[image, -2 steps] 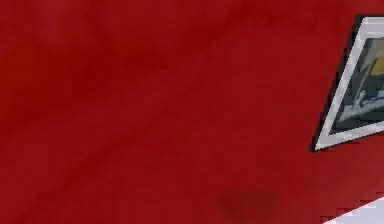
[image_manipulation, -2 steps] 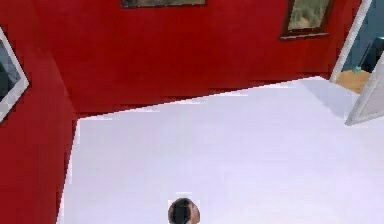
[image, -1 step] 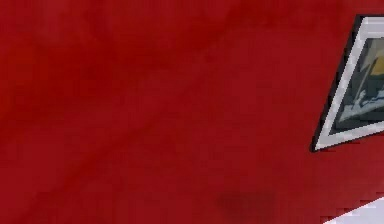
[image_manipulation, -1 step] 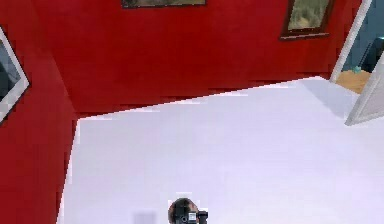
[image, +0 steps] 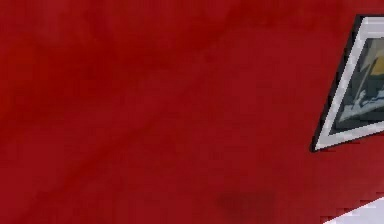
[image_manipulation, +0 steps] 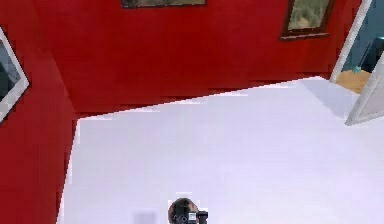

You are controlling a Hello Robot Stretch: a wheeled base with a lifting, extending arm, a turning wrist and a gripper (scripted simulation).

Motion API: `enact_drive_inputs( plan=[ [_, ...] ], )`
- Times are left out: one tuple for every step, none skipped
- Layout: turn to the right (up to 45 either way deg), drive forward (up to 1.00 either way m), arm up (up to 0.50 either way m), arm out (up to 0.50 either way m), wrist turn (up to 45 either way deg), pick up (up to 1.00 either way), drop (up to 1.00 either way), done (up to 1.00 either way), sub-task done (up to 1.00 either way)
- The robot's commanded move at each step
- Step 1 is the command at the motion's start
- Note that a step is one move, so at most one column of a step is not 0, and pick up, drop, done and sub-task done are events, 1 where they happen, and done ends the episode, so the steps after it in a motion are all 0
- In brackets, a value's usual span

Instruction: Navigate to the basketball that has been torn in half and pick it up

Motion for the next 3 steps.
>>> enact_drive_inputs(
  plan=[
    [0.0,0.00,0.00,0.00,45.0,0.00,0.00,0.00,0.00],
    [0.0,0.00,0.00,0.00,45.0,0.00,0.00,0.00,0.00],
    [0.0,0.00,0.00,0.00,30.0,0.00,0.00,0.00,0.00]
  ],
)
